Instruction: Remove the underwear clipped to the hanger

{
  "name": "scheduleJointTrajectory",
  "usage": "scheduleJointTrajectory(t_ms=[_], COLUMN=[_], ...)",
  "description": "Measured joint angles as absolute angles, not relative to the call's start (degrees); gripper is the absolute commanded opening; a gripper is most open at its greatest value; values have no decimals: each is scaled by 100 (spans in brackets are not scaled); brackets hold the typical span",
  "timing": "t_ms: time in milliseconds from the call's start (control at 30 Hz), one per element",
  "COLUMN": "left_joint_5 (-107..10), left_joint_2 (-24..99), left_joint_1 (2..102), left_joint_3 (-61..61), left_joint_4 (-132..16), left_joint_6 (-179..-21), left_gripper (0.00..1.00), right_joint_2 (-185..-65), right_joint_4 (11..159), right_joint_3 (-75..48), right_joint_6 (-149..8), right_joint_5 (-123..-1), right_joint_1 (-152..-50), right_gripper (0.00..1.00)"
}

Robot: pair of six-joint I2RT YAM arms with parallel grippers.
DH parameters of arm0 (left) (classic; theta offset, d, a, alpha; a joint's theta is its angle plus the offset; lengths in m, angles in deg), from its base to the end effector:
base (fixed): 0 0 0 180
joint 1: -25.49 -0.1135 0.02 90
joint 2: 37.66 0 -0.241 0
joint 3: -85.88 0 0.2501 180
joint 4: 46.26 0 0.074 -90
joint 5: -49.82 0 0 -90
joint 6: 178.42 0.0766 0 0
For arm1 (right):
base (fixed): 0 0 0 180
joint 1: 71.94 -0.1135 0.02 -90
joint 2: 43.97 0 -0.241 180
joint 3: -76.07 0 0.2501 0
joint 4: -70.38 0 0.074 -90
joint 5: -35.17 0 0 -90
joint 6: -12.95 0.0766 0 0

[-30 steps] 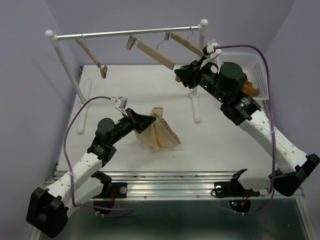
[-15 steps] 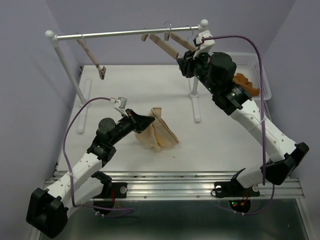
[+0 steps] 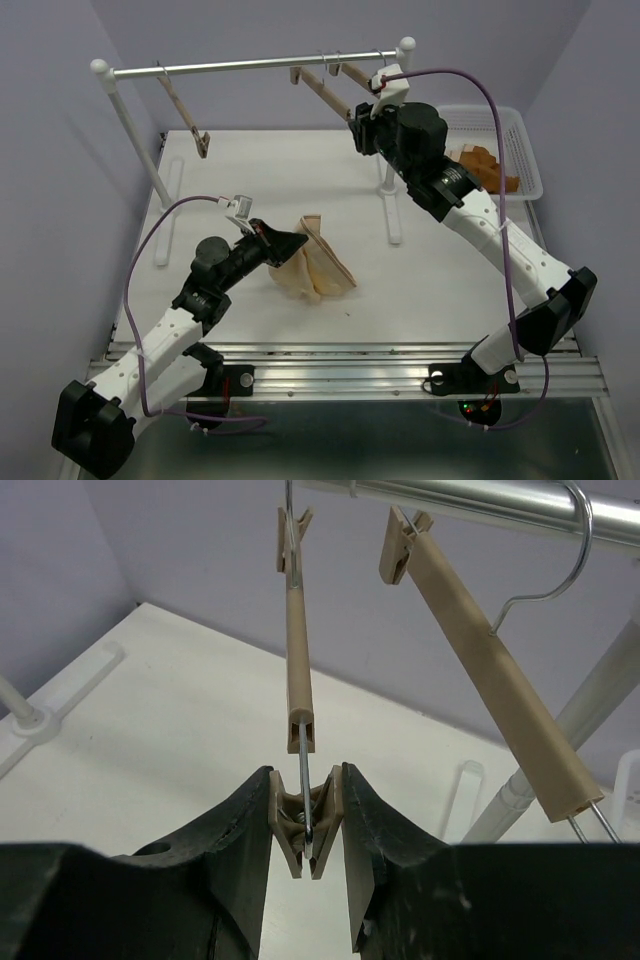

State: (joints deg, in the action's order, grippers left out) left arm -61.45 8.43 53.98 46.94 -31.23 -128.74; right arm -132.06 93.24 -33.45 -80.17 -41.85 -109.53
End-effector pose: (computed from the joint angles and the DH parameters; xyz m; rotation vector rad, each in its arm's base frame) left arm 0.2021 -0.1413 0.2759 0.1707 1.5585 -1.2316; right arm 0.3222 0.2263 0.4420 -0.3883 1.5548 0.2872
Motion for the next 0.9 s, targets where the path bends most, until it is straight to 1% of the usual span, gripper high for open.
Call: scheduleJointTrajectory(t_ms=[67, 100, 167, 200, 267, 333, 367, 400, 433, 633, 733, 800, 900], left_joint_5=[-6115, -6110, -6093, -6091, -6086, -6084, -6080, -6075, -6073, -6067, -6067, -6067, -6073], left_joint_2=[832, 825, 812, 810, 799, 797, 797, 797, 794, 794, 788, 784, 768], left_joint_1=[5398, 5398, 5398, 5398, 5398, 5398, 5398, 5398, 5398, 5398, 5398, 5398, 5398], left_joint_3=[4694, 4694, 4694, 4694, 4694, 4694, 4692, 4692, 4692, 4692, 4692, 4687, 4661], left_joint_4=[-3132, -3132, -3136, -3141, -3160, -3178, -3182, -3187, -3193, -3219, -3235, -3259, -3329], left_joint_6=[-12874, -12876, -12876, -12876, -12878, -12885, -12894, -12896, -12900, -12939, -12944, -12946, -12948], left_gripper=[0, 0, 0, 0, 0, 0, 0, 0, 0, 0, 0, 0, 0], right_joint_2=[-13195, -13182, -13134, -13103, -13029, -12953, -12881, -12784, -12732, -12170, -11866, -11600, -11228], right_joint_4=[9311, 9284, 9271, 9258, 9260, 9278, 9269, 9286, 9280, 9280, 9297, 9343, 9422], right_joint_3=[-3341, -3310, -3212, -3159, -3078, -3039, -3002, -2976, -2956, -2696, -2493, -2211, -1673], right_joint_6=[-8025, -8025, -8010, -8004, -7977, -7969, -7890, -7879, -7853, -7798, -7800, -7916, -8183], right_joint_5=[-4172, -4177, -4209, -4240, -4332, -4424, -4485, -4561, -4592, -4819, -5123, -5569, -6581], right_joint_1=[-10983, -10990, -10994, -10996, -10996, -10994, -10996, -10996, -10996, -10996, -10996, -10990, -10996], right_gripper=[2, 15, 31, 50, 68, 80, 90, 98, 100, 100, 100, 100, 100])
